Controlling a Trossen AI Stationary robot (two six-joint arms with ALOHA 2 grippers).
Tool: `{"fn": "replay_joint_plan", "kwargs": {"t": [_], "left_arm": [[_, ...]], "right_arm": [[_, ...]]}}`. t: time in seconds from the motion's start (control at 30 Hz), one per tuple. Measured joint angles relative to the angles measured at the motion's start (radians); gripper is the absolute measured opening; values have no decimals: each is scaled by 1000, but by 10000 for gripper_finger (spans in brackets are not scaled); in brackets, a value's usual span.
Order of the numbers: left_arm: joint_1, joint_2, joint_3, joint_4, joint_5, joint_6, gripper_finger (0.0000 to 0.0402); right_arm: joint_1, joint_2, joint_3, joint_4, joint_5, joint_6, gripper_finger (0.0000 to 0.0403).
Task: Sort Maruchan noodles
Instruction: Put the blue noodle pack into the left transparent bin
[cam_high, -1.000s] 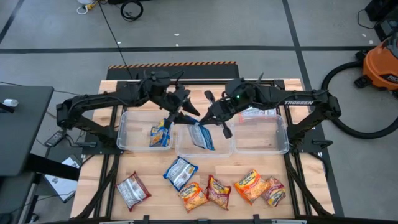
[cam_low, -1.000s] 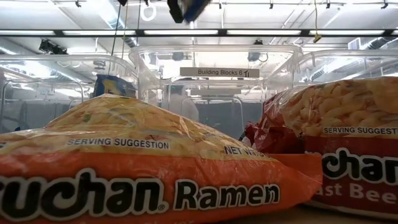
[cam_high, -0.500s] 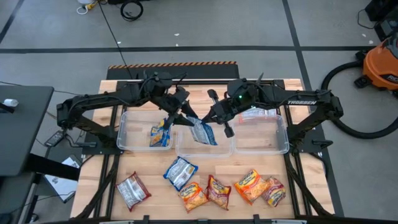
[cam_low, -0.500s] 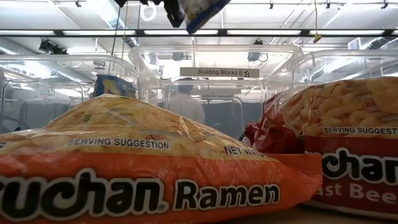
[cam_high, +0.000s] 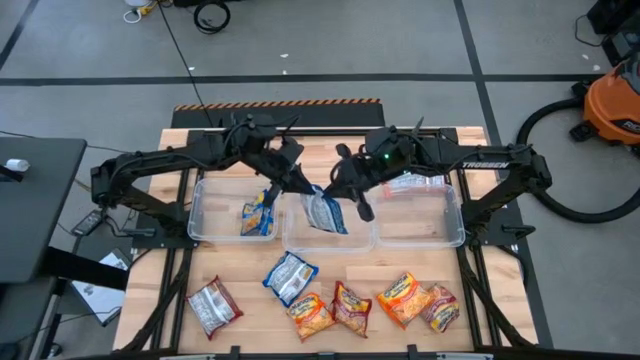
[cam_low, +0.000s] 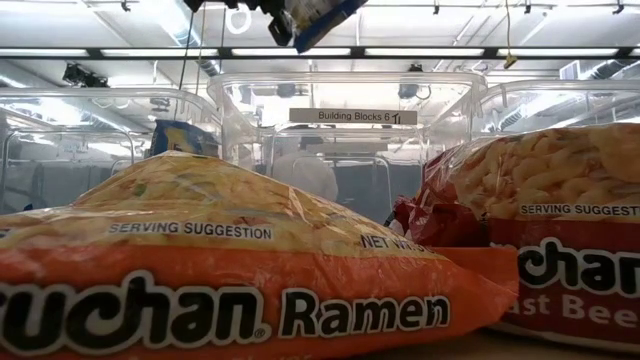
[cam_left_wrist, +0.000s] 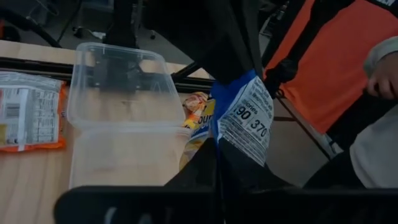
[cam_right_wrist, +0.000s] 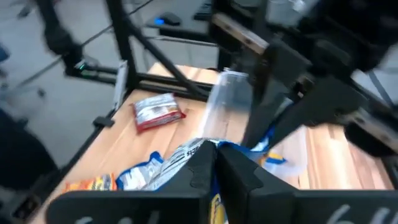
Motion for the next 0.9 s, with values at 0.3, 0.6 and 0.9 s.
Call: {"fn": "replay_joint_plan", "kwargs": {"t": [0.3, 0.6, 0.9], "left_arm": [[6, -98, 0, -145, -108, 2, 3], [-10, -294, 1, -437, -238, -163, 2], [-139, -509, 1, -885, -498, -571, 1]], "right_arm": [[0, -58, 0, 43, 100, 214, 127], [-12, -207, 0, 30, 325, 249, 184], [-13, -263, 0, -54, 368, 214, 179]]}}
